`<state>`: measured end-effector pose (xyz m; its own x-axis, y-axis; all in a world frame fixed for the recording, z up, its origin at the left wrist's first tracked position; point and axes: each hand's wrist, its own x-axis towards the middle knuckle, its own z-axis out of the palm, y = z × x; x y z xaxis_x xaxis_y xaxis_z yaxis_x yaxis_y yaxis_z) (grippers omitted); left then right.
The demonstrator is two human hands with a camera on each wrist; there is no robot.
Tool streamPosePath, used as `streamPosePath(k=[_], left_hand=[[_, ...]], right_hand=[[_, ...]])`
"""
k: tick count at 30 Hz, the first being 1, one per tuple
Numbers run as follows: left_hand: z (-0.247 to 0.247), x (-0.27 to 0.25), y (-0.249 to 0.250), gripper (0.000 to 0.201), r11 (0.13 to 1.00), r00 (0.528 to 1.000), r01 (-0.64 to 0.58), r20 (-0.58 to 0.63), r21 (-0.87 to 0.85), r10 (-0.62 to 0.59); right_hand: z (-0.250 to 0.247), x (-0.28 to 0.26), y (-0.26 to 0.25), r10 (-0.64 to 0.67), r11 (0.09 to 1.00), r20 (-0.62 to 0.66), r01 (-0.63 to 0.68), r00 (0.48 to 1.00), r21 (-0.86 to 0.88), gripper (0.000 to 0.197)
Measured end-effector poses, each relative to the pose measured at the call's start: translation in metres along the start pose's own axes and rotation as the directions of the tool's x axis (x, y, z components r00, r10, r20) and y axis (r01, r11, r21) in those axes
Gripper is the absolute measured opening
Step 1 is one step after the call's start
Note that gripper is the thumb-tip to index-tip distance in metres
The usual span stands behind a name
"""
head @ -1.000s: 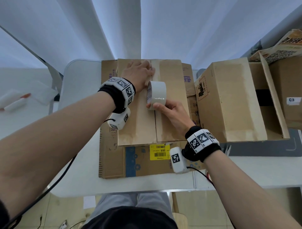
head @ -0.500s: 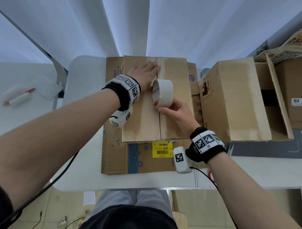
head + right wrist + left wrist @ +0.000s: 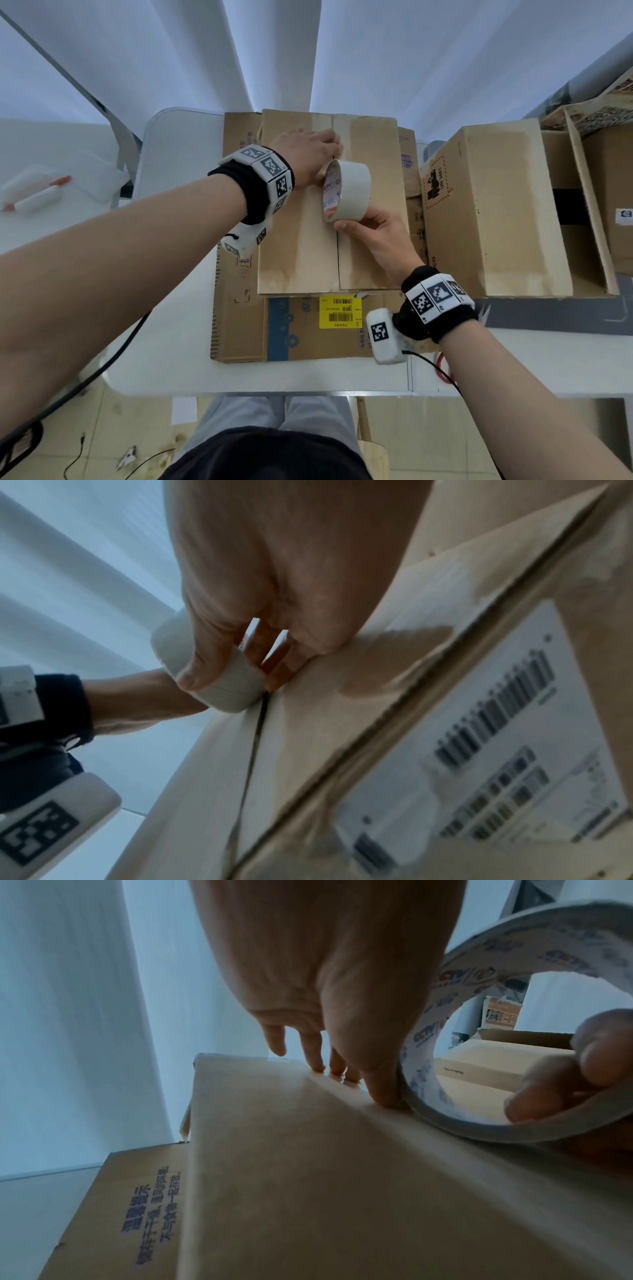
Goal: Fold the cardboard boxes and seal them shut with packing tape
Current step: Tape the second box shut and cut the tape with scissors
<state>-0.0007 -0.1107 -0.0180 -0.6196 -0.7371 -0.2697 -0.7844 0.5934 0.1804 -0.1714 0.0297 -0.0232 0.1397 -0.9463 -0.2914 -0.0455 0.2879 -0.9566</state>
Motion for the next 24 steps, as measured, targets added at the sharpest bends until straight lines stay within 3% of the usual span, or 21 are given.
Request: streamPosePath(k=[12, 19, 24], left_hand=[[-0.006, 0.0, 0.001, 0.052, 0.997, 0.997, 0.044, 0.06, -0.058, -0.04], [0.003, -0.002, 0.005, 0.052, 0.997, 0.999, 0.045, 0.008, -0.068, -0.044], [0.007, 0.002, 0.008, 0.055, 0.997, 0.998, 0.055, -0.015, -0.049, -0.055]], right_hand=[[0.008, -0.014, 0.001, -0.008, 0.999, -0.052, 0.006, 0.999, -0.044, 0.026], [0.006, -0.029, -0.004, 0.032, 0.994, -0.03, -0.035, 0.999, -0.107, 0.023], [0.001, -0.021, -0.01, 0.049, 0.983, 0.023, -0.044, 0.999, -0.18, 0.034]])
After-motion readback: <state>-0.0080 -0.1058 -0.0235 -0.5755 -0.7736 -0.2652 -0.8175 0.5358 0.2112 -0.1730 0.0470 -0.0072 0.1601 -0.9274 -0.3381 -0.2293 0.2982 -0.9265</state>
